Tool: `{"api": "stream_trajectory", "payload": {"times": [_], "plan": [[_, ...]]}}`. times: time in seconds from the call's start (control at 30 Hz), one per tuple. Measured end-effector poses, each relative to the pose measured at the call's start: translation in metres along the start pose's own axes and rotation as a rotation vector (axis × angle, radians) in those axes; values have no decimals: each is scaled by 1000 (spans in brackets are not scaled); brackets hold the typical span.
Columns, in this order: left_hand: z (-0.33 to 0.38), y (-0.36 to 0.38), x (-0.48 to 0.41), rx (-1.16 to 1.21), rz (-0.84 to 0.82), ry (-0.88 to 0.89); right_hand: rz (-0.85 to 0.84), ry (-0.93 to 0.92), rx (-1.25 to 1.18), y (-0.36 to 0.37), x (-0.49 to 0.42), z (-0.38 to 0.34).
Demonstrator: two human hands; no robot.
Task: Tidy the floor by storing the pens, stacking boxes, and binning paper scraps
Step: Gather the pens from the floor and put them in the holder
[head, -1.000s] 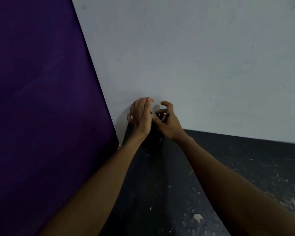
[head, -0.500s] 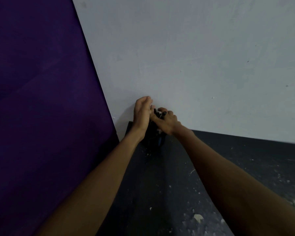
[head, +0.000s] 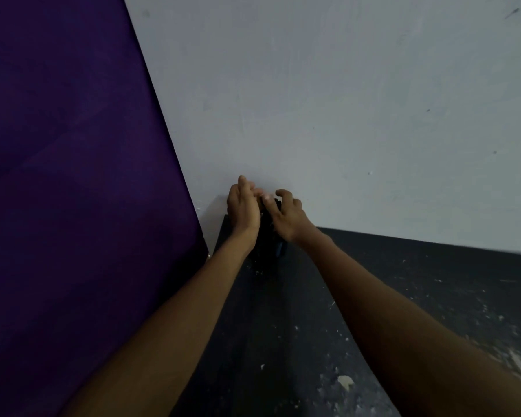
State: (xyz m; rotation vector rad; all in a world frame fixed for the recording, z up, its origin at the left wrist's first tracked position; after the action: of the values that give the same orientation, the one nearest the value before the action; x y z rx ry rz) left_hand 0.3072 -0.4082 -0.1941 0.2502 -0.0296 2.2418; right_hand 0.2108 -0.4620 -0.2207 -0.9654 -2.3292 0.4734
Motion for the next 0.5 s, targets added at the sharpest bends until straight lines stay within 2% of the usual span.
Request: {"api": "stream_trajectory", "payload": {"times": [0.17,0.3,0.4,0.5], "plan": [[-1,-4,-1,2,-90,-8,70,-35,35,-2,0,-4],[3,-12,3,-170,-173,-6,131,-5,-100,-8,9,-4],[7,-21,6,-308,-187,13,151,13,-60,-17,21,-5],[12,-28,22,-309,-184,-3,136,16,2,-26,36,-5]]}}
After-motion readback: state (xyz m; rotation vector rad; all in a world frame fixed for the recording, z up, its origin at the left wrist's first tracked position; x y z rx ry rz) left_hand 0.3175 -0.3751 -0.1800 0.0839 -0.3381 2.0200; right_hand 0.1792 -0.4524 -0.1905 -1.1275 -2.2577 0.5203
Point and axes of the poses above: each hand's wrist, its own x-axis away from the middle knuckle, its own y-axis out of the palm, z = x × y, the point moved 4 cm from there along -x, towards the middle knuckle, and after that the axes turned 10 degrees about -z, right-handed, at the moved point
